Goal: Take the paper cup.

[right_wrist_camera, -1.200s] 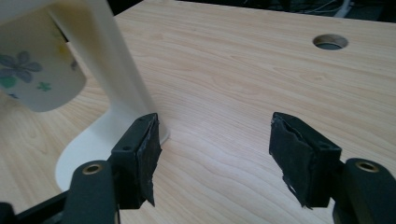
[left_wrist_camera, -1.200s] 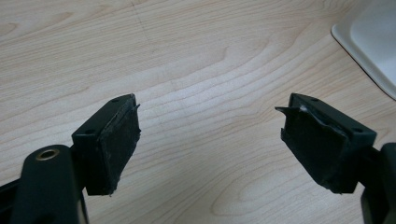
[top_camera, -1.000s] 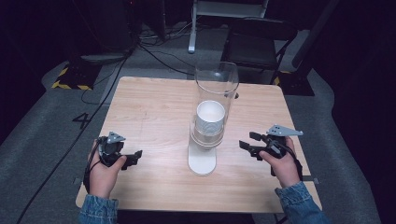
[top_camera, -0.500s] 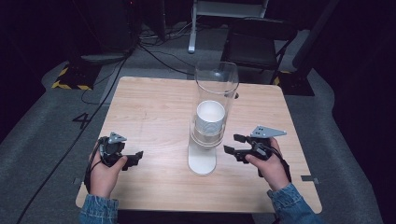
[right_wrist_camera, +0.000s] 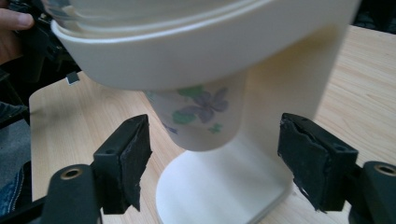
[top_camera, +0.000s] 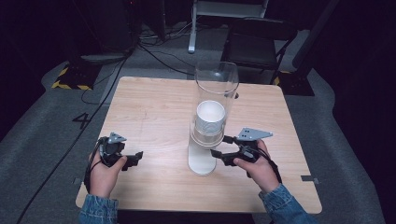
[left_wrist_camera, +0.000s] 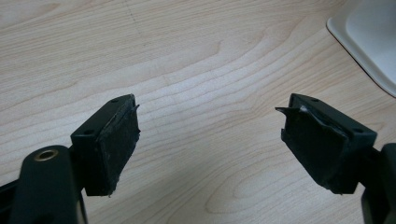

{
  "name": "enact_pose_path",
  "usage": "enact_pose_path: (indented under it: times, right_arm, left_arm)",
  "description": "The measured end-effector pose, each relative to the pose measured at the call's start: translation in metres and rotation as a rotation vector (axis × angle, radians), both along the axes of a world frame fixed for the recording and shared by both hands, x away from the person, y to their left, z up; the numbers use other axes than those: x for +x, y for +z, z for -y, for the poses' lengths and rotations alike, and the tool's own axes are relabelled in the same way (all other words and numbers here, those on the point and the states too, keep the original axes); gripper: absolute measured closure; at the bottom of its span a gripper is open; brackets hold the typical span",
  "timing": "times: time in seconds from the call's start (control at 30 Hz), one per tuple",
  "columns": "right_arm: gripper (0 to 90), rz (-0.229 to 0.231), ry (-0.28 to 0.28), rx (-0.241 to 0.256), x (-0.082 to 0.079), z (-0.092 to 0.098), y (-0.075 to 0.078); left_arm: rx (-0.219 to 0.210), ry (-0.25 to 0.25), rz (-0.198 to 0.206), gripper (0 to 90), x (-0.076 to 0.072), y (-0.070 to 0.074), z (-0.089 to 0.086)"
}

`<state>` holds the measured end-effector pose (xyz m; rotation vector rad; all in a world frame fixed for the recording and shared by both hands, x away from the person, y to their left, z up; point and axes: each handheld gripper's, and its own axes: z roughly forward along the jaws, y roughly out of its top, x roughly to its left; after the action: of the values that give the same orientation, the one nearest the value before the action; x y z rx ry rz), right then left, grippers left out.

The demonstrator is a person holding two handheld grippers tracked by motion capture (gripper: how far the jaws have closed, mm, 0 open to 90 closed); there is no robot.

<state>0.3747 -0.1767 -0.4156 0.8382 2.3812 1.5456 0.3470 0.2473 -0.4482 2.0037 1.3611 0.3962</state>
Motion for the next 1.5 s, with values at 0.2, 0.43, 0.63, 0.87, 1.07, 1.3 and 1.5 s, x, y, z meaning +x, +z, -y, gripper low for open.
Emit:
enact_pose_path:
  times: [0.2,0.43,0.63,0.87,1.07,1.3,1.5]
  right_arm:
    - [24.0,0.028,0.007,0.029,0.001,-0.013,-0.002]
    - [24.8,0.030,-0.010,0.060,0.005,-0.027,-0.009]
    - [25.0,0.057,-0.019,0.049,0.006,-0.036,-0.013]
    - [30.5,0.092,-0.053,0.047,0.006,-0.039,-0.016]
    - [31.1,0.112,-0.055,0.031,0.006,-0.038,-0.016]
    - [31.2,0.113,-0.051,0.026,0.008,-0.036,-0.016]
    - [30.8,0.126,-0.049,0.013,0.010,-0.034,-0.017]
  left_arm:
    - [-0.001,0.000,-0.002,18.8,0.000,-0.001,0.000]
    - [0.000,-0.004,-0.005,18.8,0.001,-0.002,0.000]
    - [-0.003,-0.001,-0.010,18.8,0.000,-0.003,0.000]
    - [-0.004,-0.001,-0.009,18.8,0.000,-0.003,0.000]
    - [-0.001,-0.007,-0.008,18.8,0.000,-0.002,0.000]
    - [-0.004,-0.008,-0.012,18.8,0.000,-0.002,0.000]
    - [-0.003,-0.011,-0.010,18.7,-0.001,-0.002,0.000]
